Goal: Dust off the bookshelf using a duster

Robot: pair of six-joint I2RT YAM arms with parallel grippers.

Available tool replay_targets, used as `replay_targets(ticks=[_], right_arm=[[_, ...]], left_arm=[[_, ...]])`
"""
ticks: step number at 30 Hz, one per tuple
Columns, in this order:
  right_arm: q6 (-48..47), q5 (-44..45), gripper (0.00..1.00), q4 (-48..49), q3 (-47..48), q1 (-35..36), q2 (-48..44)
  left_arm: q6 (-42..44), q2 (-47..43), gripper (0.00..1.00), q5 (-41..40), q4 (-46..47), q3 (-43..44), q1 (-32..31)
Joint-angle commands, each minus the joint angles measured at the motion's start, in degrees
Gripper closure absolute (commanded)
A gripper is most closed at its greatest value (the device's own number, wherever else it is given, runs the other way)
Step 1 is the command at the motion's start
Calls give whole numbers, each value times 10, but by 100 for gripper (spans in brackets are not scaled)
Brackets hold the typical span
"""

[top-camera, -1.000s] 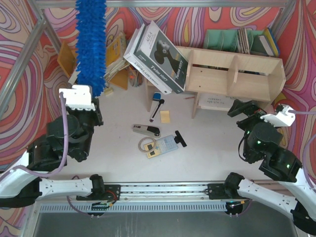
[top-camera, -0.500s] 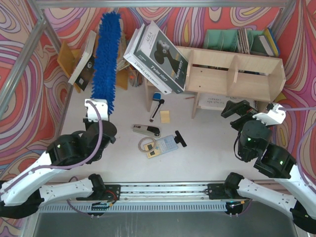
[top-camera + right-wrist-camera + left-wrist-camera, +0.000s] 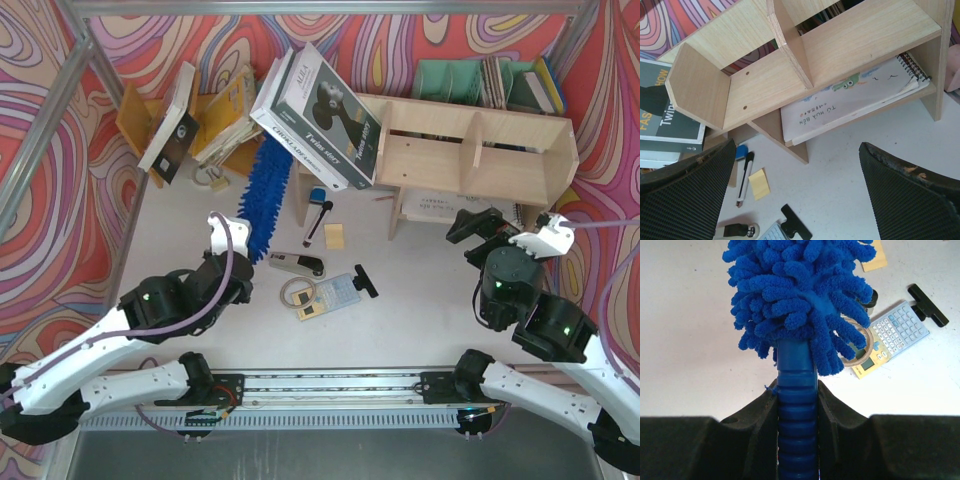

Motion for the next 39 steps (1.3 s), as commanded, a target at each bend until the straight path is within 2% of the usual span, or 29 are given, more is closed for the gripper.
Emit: replay_targets(ticks=[1,12,17,20,24,28,32,39], right_arm=[[7,6,1,-8,-3,-1,-2],[11,7,1,-12,-10,-1,-14],[11,8,1,-17,-6,-1,-16],[11,7,1,-15,-9,-1,-20],[9,8,1,-15,-9,-1,-19],[15,5,1,-17,-10,-1,-19],[19,4,1,-13,-16,-1,-20],[17,1,1,-7,-14,-1,-8]], left_arm=[[-12,18,100,37,39,-13,2],[-102,44,100,76,66,-111,2],[-171,27,100,87,111,-200,14],[-208,18,100,73,98,-215,22],[-193,-22,100,21,55,-181,22],[-157,-79,100,-33,6,-105,22],[-89,-120,100,-36,5,-35,22],[-1,-115,100,-19,22,37,22]])
